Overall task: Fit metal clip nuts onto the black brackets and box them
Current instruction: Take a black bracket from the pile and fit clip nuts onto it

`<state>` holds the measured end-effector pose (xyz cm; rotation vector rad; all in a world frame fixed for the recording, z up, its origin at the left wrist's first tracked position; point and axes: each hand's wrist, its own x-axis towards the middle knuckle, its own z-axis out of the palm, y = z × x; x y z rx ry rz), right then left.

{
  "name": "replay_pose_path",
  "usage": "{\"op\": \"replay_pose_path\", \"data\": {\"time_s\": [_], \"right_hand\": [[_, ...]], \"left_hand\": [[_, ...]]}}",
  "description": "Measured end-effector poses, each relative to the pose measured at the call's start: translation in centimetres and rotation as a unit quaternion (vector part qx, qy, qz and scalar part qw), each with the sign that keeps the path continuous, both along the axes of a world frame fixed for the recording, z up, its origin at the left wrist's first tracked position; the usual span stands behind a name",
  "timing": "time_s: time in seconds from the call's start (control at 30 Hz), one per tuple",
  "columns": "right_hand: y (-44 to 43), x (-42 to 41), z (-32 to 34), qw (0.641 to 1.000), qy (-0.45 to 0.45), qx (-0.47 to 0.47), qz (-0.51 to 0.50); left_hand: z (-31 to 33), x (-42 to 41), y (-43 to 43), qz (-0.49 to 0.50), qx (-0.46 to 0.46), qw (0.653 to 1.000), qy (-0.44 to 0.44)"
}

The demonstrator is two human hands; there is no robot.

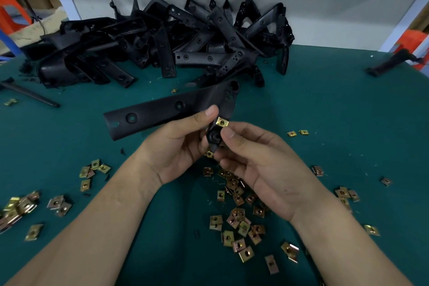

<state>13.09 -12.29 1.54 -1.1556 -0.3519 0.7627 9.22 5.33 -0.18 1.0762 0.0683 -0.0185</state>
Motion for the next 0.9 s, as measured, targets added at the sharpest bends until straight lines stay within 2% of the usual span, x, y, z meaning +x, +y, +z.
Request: {"op": "replay_pose_path", "data": {"time_s": [0.03,0.07,0.13,0.2,0.23,0.27,0.47,0.67,0.9], "right_hand": [[0.0,0.0,-0.3,0.994,-0.088,-0.056,-0.031],[0.0,0.1,-0.7,0.968,-0.202,-0.131,-0.07],[0.0,-0.1,-1.3,0.866,-0.408,-0.274,-0.09],[0.3,-0.8,-1.8,0.775,-0.514,-0.367,0.004],[0.5,-1.1,-2.0,0.747,-0.538,-0.389,0.043],[0.7,-1.3,-2.2,0.736,-0.548,-0.393,0.059],[1.2,-1.9,-1.9,0.777,-0.527,-0.345,0.009],[1.1,-1.9,-1.8,0.782,-0.527,-0.333,-0.021],[0.7,-1.2,-1.9,0.851,-0.447,-0.267,-0.071]], "left_hand": [[0.1,0.0,-0.1,0.006,-0.007,1.0,-0.001],[0.2,0.1,-0.2,0.023,-0.022,0.999,0.001],[0.5,0.2,-0.3,0.067,-0.058,0.996,0.002],[0.5,0.4,-0.2,0.105,-0.086,0.991,-0.001],[0.5,0.5,-0.2,0.119,-0.097,0.988,0.001],[0.5,0.5,-0.1,0.127,-0.101,0.987,0.002],[0.2,0.8,-0.1,0.136,-0.085,0.987,0.008],[0.3,0.8,-0.1,0.147,-0.082,0.986,0.006],[0.3,0.7,-0.1,0.141,-0.092,0.986,0.011]]}}
